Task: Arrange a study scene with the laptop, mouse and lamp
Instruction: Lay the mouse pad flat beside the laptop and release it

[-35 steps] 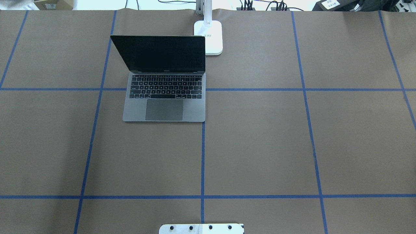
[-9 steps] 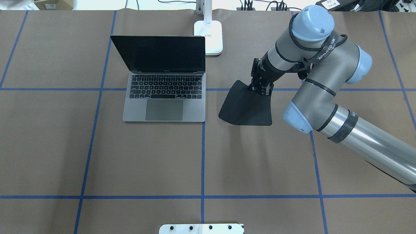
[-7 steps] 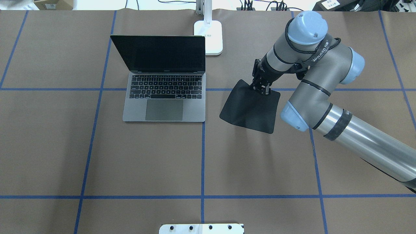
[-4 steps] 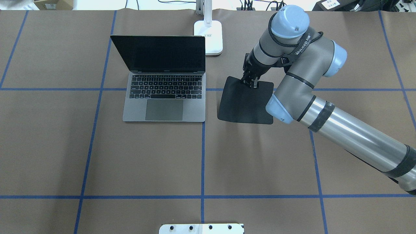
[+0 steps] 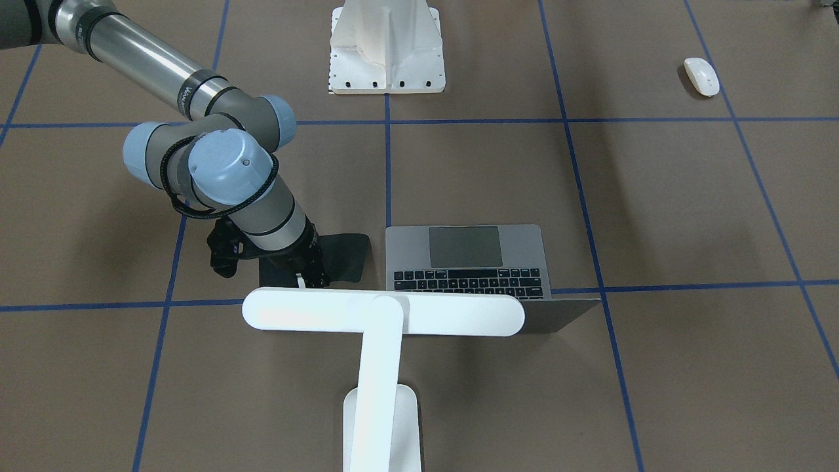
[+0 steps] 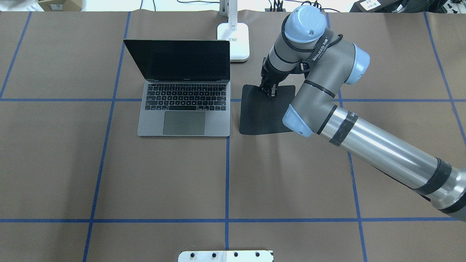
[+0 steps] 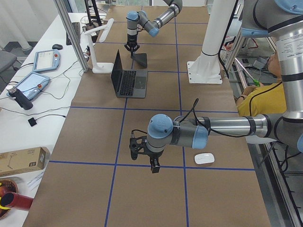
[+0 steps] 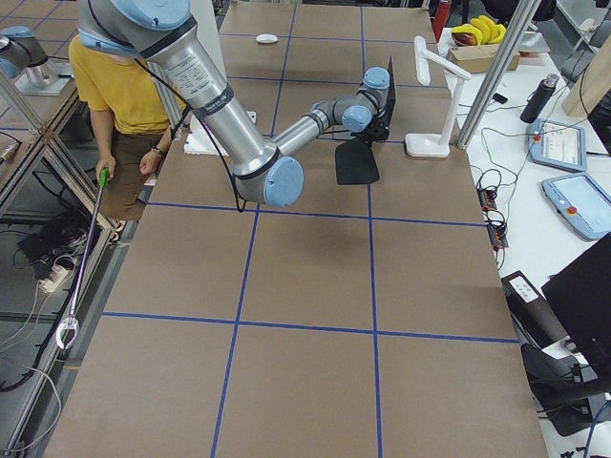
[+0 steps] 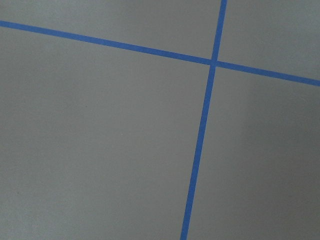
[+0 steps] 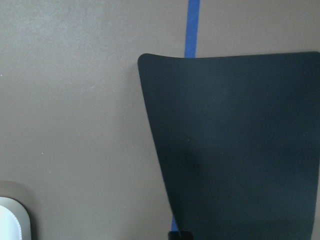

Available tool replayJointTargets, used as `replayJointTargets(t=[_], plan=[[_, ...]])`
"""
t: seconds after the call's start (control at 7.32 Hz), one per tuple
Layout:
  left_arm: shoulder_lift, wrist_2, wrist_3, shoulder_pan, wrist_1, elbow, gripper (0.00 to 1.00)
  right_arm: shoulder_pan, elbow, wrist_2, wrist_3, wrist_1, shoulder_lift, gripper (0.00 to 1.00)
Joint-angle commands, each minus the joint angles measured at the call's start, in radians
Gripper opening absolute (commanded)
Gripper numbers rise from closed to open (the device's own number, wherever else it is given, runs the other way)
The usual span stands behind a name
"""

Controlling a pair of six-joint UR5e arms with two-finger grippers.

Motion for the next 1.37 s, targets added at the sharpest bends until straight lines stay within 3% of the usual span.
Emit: replayJointTargets(t=[0.0,0.14,0.27,0.55,0.96,1.23], plan=[[-0.001,0.0,0.0,0.0,0.001,0.006,1.0,-0.001,-0.016,-0.004,0.052,-0.002,0.007,0.08],[-0.003,0.0,0.0,0.0,-0.001,0.011,1.0,0.001,-0.018,-0.004,0.061,-0.002,0.007,0.43],[-0.004,0.0,-0.002,0.0,0.001,0.012,1.0,-0.001,-0.015,-0.004,0.05,0.002,0.007,0.99],[-0.009,-0.002,-0.002,0.0,-0.002,0.006,1.0,0.001,0.033,-0.005,0.008,0.004,-0.005,1.0],[-0.007,-0.002,-0.002,-0.001,-0.011,-0.022,1.0,0.045,0.259,-0.007,-0.256,-0.012,-0.179,1.0],[-0.021,-0.003,0.004,0.003,-0.046,-0.051,1.0,0.105,0.411,-0.002,-0.546,-0.06,-0.31,1.0]])
